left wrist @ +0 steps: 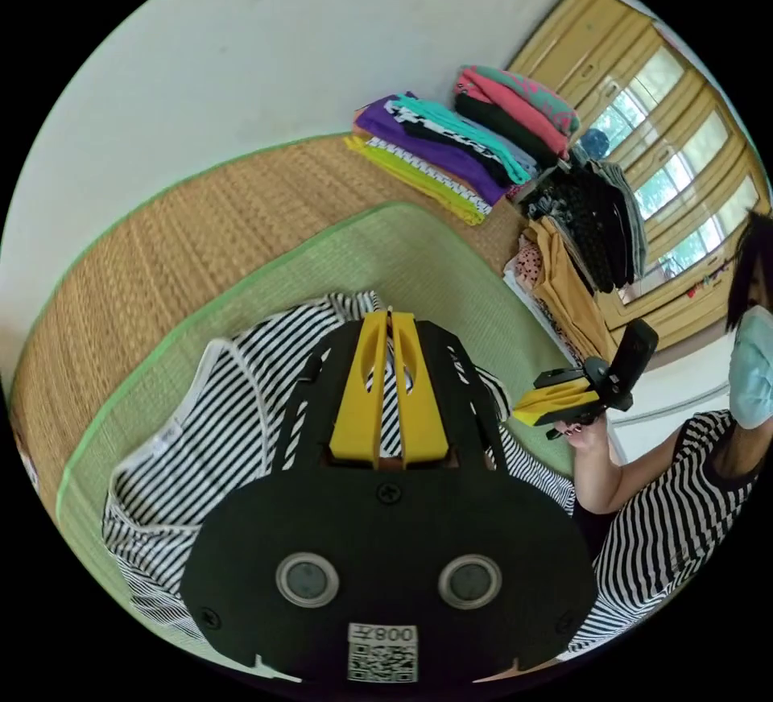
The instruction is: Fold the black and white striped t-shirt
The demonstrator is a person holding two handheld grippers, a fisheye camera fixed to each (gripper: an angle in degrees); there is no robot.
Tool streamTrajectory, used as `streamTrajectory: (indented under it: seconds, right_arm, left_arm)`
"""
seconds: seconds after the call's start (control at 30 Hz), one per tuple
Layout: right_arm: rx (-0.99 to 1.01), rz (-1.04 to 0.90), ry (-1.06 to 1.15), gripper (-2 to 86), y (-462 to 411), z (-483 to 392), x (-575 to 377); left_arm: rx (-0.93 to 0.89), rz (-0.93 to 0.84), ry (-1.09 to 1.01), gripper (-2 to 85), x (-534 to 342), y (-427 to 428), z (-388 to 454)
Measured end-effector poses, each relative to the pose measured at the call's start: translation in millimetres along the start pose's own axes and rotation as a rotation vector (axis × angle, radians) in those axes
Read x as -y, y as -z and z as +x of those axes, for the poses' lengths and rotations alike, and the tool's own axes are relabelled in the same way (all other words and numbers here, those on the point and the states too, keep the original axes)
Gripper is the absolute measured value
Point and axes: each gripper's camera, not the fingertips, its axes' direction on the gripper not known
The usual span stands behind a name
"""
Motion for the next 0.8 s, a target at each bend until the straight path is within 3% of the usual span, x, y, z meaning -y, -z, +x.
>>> streamTrajectory:
  seconds: [0.47, 0.8]
  right_arm:
    - [0.074, -0.316, 0.087, 0.0, -63, -5, 22]
    - [-0.002, -0.202, -0.003, 0.0, -43, 31, 48]
  left_arm:
    - [0.030, -0.045, 0.225, 1.6, -30, 18, -61]
    - [0.127, 0.038, 0.261, 2.0, -43, 53, -70]
